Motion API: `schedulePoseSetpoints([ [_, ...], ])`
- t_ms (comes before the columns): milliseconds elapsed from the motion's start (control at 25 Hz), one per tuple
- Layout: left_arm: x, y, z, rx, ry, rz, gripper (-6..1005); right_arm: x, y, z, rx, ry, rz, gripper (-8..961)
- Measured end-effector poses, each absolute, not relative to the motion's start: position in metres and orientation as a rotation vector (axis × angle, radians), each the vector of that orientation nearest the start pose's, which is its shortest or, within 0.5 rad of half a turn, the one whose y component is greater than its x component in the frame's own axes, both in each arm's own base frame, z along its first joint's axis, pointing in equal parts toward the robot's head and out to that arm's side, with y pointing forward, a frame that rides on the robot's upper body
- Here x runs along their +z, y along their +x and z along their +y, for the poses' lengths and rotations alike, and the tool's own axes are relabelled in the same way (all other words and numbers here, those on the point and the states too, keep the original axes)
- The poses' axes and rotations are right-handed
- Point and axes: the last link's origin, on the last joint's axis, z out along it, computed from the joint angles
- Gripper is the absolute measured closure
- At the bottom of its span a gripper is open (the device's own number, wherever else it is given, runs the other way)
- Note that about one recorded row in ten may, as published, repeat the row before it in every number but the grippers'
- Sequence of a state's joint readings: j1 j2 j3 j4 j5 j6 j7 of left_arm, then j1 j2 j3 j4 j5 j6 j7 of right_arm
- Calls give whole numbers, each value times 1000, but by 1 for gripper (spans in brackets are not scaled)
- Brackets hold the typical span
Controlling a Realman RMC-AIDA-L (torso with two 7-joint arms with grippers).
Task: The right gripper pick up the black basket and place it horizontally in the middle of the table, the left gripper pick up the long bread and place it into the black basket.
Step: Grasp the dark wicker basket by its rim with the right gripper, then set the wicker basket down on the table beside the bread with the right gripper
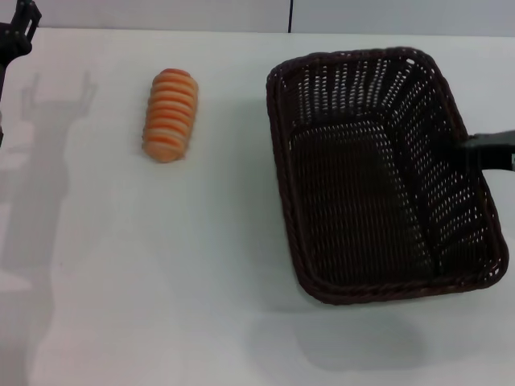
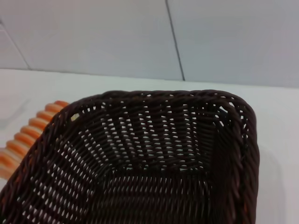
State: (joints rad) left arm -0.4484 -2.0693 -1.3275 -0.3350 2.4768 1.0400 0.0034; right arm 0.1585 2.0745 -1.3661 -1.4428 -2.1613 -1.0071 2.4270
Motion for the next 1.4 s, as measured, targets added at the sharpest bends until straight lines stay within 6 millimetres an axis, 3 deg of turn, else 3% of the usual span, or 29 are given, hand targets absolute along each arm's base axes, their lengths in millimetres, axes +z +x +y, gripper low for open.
schedulePoseSetpoints([
  [80,32,-313,374,-697,-1350,-512,142,31,241,334,269,-2249,1049,752],
  [200,32,-311,376,-703,-1353,-509,142,40,216,331,261,-2341,926,756],
  [520,33,-309,379,-706,-1352,-511,142,54,174,324,223,-2494,674,759],
  [960,33,-309,379,-706,-1353,-510,142,67,139,327,273,-2659,485,764],
  [1400,31,-307,380,-711,-1357,-510,140,52,121,329,274,-2812,361,765],
])
